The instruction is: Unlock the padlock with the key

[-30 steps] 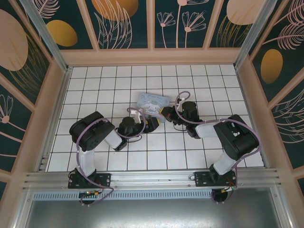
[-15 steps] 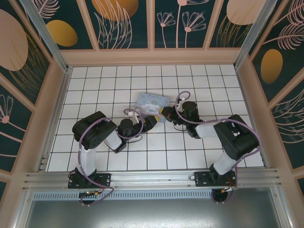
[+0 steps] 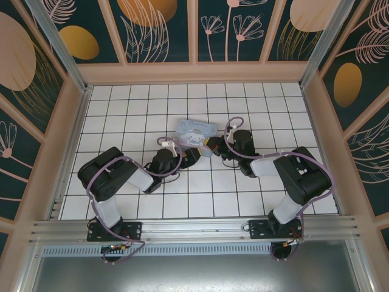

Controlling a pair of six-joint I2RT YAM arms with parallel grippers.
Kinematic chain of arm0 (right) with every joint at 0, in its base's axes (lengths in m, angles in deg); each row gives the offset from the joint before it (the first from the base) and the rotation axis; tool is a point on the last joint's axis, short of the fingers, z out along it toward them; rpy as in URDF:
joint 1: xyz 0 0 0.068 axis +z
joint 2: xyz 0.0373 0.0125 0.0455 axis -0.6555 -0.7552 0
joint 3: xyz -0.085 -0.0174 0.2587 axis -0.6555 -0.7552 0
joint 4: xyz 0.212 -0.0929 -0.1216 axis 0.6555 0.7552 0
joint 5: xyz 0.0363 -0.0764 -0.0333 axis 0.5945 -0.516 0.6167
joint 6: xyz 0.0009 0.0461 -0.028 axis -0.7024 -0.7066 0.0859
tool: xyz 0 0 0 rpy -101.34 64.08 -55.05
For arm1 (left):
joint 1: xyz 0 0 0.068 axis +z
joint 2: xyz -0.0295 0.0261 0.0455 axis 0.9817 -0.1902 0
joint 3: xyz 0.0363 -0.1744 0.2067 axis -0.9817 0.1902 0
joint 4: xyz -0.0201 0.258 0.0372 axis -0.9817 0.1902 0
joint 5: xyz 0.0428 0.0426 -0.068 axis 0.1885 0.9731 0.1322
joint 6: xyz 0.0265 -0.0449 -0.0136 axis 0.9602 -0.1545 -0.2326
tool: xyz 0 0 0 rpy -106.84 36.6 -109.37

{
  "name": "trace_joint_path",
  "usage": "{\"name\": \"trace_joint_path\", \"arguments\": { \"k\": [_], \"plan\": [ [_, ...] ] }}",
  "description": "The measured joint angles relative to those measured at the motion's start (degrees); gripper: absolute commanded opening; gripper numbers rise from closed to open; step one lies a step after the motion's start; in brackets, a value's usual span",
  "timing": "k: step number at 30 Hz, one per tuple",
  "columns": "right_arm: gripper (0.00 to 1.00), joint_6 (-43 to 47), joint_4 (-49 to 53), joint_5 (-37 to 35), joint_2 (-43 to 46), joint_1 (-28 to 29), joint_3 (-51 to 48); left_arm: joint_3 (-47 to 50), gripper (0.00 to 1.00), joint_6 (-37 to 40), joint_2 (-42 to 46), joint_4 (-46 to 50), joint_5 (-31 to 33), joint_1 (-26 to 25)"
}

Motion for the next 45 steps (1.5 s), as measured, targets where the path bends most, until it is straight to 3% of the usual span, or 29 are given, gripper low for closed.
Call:
{"name": "trace_joint_path", "arguments": {
  "k": [8, 14, 30, 45],
  "plan": [
    [0.00, 0.0, 0.0, 0.1, 0.0, 0.0, 0.0, -3.9, 0.90, 11.0, 1.8, 11.5, 2.7, -0.2],
    [0.00, -0.2, 0.0, 0.5, 0.0, -0.2, -0.1, -4.9, 0.90, 16.7, 1.7, 14.3, 3.2, -0.3],
    [0.00, -0.4, -1.7, 0.5, 0.0, -0.4, -1.2, -6.2, 0.89, 25.6, -1.9, 10.6, 2.6, -0.2],
    [0.00, -0.5, -2.4, 0.5, 0.0, -0.4, -1.6, -6.3, 0.88, 26.6, -3.5, 6.8, -7.3, 0.5]
  ]
}}
